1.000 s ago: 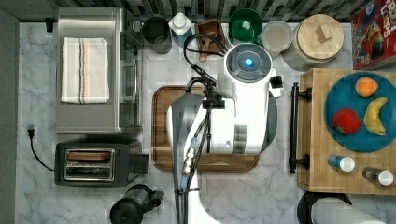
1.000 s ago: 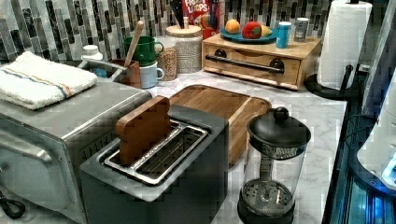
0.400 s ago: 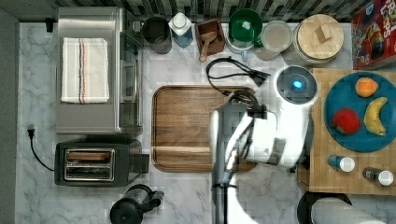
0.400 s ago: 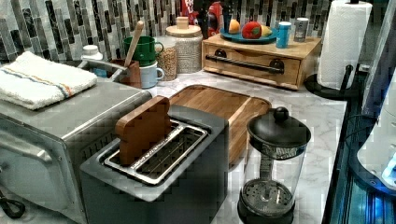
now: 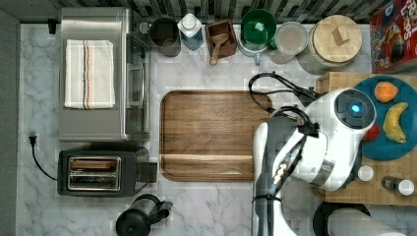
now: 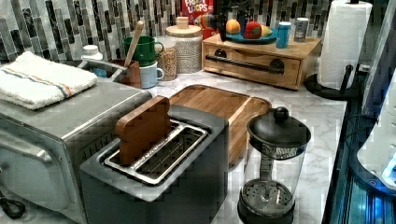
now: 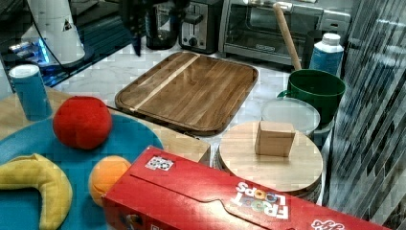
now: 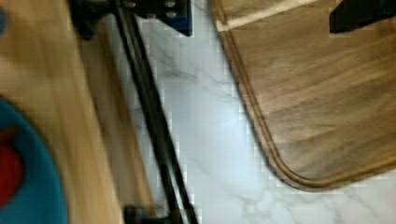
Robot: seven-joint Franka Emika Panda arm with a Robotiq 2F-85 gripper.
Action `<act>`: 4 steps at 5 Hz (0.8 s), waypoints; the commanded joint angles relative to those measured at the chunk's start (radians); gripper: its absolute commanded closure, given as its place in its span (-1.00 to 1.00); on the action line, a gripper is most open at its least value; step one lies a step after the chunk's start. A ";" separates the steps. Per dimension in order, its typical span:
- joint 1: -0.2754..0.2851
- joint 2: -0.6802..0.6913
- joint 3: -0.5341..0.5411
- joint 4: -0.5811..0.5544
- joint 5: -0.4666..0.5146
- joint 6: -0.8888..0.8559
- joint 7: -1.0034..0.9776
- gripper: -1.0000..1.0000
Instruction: Open the drawer.
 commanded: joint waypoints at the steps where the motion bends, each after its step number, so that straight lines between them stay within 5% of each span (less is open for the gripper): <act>1: -0.009 0.020 0.025 0.075 -0.073 0.036 -0.208 -1.00; 4: -0.071 0.081 0.007 0.013 -0.042 0.214 -0.366 -1.00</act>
